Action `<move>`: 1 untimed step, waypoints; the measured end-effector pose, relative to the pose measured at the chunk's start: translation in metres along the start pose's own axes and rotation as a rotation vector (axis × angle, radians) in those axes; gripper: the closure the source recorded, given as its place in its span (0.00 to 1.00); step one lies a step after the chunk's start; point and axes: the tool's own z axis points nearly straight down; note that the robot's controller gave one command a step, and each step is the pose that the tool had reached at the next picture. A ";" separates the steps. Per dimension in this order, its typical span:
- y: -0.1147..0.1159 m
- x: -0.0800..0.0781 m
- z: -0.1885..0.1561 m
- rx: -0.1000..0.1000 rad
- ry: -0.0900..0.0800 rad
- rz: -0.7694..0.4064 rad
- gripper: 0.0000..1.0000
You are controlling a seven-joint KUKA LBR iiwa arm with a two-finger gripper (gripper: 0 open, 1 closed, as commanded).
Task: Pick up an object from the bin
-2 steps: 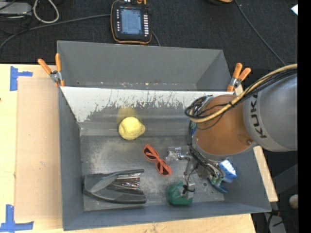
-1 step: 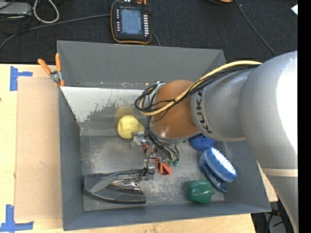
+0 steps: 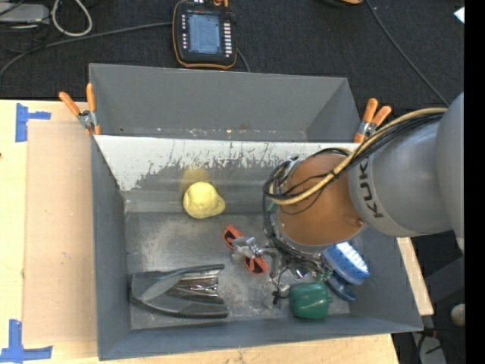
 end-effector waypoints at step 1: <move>0.017 0.013 0.000 -0.001 -0.006 -0.290 0.00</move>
Offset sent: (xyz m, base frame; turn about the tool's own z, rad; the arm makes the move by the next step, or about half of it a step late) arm 0.0449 0.0305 0.0005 -0.0576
